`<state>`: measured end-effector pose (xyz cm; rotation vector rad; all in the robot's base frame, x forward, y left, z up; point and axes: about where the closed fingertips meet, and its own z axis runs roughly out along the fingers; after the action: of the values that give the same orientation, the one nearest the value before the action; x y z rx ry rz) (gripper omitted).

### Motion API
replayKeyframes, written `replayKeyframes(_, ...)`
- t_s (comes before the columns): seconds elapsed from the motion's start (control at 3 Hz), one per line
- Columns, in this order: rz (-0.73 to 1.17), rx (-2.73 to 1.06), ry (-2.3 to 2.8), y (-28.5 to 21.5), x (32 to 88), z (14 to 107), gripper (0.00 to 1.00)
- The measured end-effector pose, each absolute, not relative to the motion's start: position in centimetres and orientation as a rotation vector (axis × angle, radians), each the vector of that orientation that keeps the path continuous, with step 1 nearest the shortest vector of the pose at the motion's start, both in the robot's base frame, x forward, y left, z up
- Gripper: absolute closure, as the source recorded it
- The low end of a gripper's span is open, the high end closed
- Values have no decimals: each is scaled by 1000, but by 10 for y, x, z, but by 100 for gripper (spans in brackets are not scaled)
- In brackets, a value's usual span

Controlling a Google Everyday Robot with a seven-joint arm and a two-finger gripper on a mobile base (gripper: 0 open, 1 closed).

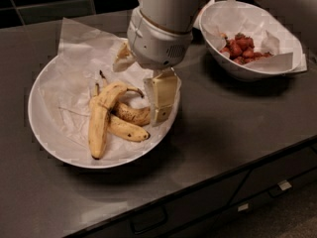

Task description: Pick banana from white bowl

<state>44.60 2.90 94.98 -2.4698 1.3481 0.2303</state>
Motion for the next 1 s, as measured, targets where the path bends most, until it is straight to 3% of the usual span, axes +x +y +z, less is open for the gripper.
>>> replayKeyframes(0.33, 240, -2558, 1241, 62, 442, 945, 33)
replayKeyframes(1.0, 325, -2726, 1167, 92, 448, 922, 38)
